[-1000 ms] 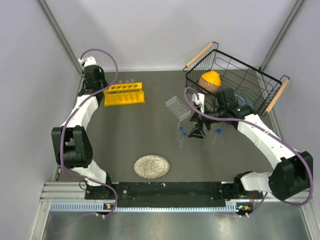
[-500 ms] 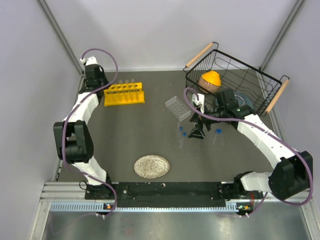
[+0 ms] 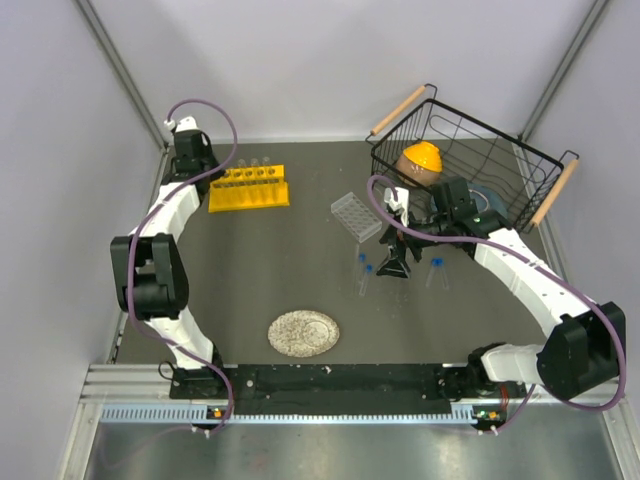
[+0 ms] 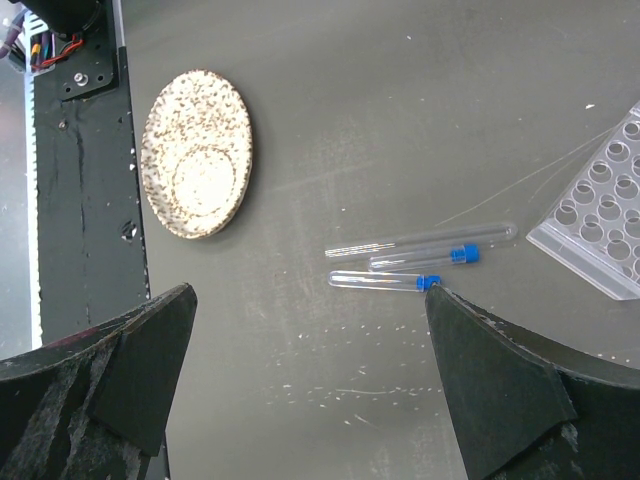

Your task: Organize the chemistry lab equipment

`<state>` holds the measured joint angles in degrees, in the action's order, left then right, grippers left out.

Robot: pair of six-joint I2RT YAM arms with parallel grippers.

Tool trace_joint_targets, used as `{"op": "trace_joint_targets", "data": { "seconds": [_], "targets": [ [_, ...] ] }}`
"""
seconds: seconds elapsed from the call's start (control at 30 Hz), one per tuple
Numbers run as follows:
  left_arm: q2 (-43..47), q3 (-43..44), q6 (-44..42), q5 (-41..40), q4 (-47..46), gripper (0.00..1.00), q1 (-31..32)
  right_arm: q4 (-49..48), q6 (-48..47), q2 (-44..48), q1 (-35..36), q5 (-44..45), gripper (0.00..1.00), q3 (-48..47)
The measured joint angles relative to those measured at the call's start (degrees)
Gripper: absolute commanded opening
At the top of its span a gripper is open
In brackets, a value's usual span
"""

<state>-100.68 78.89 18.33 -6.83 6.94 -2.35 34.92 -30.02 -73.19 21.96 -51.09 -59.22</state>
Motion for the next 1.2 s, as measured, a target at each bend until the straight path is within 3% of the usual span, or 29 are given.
{"op": "trace_joint_targets", "data": {
  "seconds": [0.3,0.43,0.67,1.0,1.2],
  "targets": [
    [-1.0,0.0,0.2,0.5,0.3,0.09,0.0,0.0,0.0,0.0,0.0,0.0,0.99,0.0],
    [-2.8,0.0,0.2,0.9,0.7,0.26,0.0,0.0,0.0,0.0,0.0,0.0,0.99,0.0],
    [-4.6,0.0,0.4,0.9,1.4,0.46,0.0,0.0,-0.1,0.0,0.0,0.0,0.99,0.0],
    [-4.0,0.9,0.5,1.0,4.0,0.61,0.0,0.0,-0.5,0.0,0.0,0.5,0.99,0.0],
    [1.8,0.9,0.2,0.3,5.5,0.67,-0.3,0.0,-1.1,0.0,-1.1,0.4,0.99,0.0]
  ]
}}
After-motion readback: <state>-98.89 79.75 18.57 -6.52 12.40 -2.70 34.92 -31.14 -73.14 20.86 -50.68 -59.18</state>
